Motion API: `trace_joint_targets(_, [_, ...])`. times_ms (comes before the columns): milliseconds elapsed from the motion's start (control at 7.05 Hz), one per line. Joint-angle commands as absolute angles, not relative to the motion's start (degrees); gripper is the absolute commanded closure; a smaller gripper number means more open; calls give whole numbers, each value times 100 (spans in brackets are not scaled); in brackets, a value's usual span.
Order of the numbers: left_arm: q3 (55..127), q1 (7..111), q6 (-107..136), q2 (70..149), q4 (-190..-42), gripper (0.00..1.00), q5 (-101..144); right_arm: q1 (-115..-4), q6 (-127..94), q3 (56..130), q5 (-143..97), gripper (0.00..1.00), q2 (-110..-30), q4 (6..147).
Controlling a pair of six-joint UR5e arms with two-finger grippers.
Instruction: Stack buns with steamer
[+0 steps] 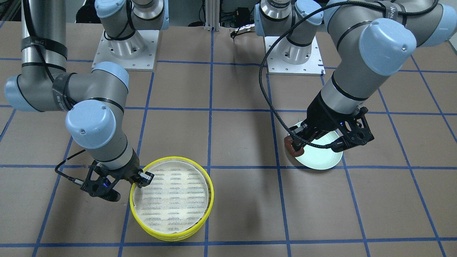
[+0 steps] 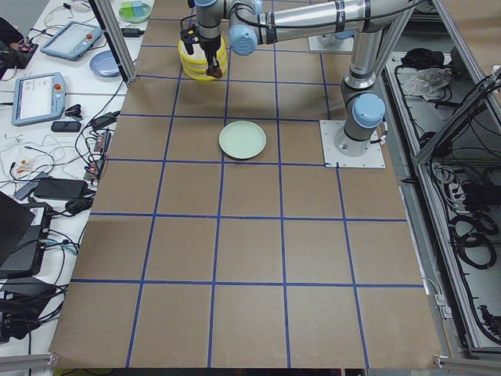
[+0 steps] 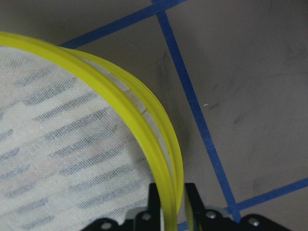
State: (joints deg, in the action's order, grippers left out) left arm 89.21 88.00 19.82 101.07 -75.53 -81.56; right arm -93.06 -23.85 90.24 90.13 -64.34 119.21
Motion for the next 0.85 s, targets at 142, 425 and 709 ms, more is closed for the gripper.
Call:
trace_joint_targets(142, [8921,8815,1987,10099,-7541,100,-8156,-9290,-2285,9035,9316,21,-6425,12058])
trace_joint_targets(425, [8921,8815,1995,10099,-7550,100,-8156,-9273,-2276,9035,9579,9,-6434,12059])
trace_joint_targets(709, [8921,8815,1995,10099,-7550,100,-8156,-9264,-2232,9035,9694,4,-6434,12050])
